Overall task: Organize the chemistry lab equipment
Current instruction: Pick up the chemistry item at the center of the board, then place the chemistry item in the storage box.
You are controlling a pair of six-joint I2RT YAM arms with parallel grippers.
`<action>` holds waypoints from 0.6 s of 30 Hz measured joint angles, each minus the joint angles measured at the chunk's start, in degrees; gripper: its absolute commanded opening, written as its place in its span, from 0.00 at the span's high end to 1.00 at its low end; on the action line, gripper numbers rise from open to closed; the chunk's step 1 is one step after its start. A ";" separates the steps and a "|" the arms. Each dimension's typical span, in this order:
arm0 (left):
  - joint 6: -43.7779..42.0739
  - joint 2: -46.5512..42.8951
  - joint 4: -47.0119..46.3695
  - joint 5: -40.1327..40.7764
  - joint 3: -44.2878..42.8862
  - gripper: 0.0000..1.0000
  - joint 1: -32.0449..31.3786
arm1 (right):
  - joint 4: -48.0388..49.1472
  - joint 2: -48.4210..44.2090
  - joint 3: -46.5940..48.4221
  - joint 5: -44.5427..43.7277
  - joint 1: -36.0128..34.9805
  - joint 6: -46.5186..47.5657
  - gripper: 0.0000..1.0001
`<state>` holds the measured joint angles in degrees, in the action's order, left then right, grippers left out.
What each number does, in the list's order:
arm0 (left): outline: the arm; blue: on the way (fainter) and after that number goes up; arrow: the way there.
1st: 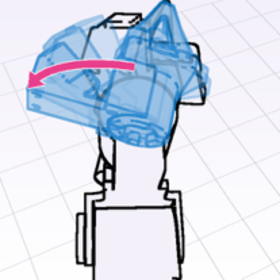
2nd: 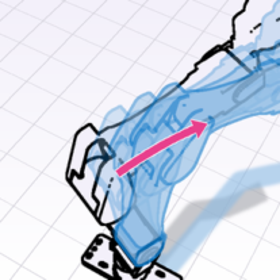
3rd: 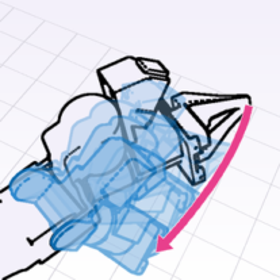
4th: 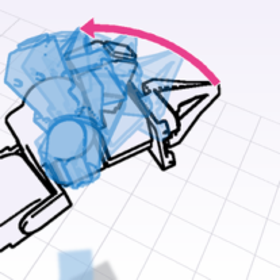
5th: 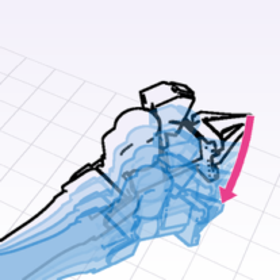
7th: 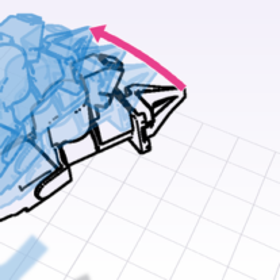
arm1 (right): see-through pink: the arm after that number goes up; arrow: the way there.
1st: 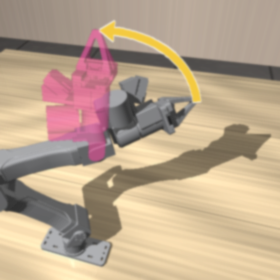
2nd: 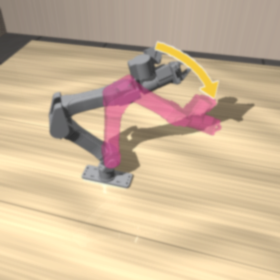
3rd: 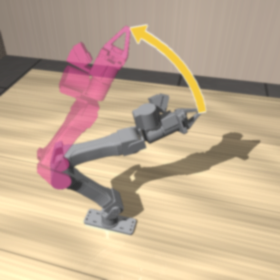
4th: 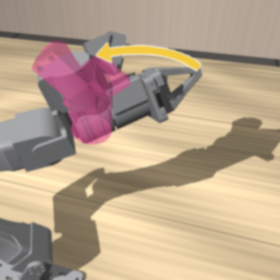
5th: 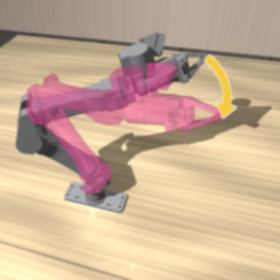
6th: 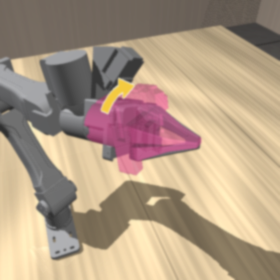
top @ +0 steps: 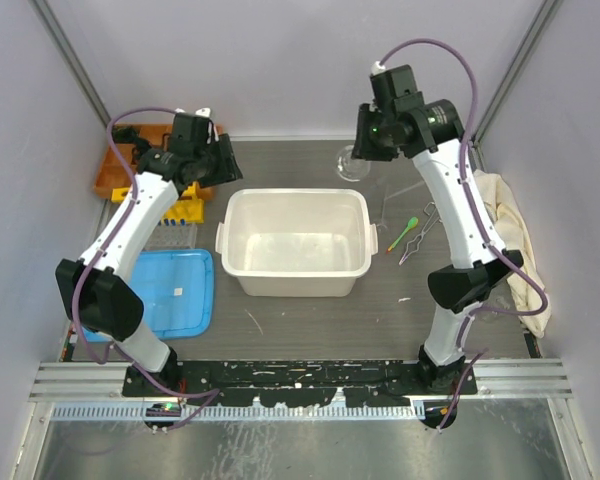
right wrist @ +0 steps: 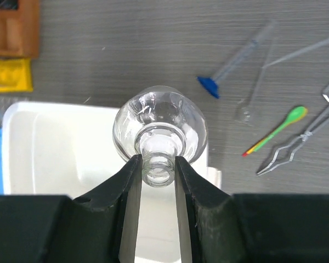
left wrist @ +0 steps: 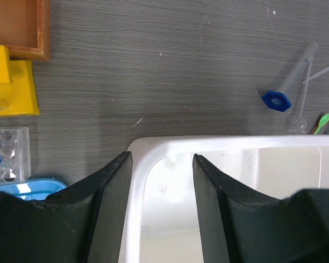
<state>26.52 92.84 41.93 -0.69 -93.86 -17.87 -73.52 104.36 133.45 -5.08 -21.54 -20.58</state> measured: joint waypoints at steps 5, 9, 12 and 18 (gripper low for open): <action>-0.02 0.42 -0.31 0.28 0.00 0.50 1.31 | -1.16 2.93 3.34 1.31 -7.17 0.70 0.99; -0.11 0.81 -0.57 0.46 0.00 0.50 2.54 | -2.01 6.60 5.97 1.33 -14.05 1.38 0.99; -0.17 1.16 -0.57 0.44 0.00 0.50 2.99 | -2.14 9.31 5.90 1.07 -18.51 2.05 0.99; -0.22 1.55 -0.50 0.52 0.00 0.50 3.02 | -1.90 14.82 5.70 0.63 -24.11 2.99 0.99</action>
<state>26.30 94.39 41.43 -0.16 -93.86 -14.85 -75.42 119.17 139.15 -4.45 -45.65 -17.58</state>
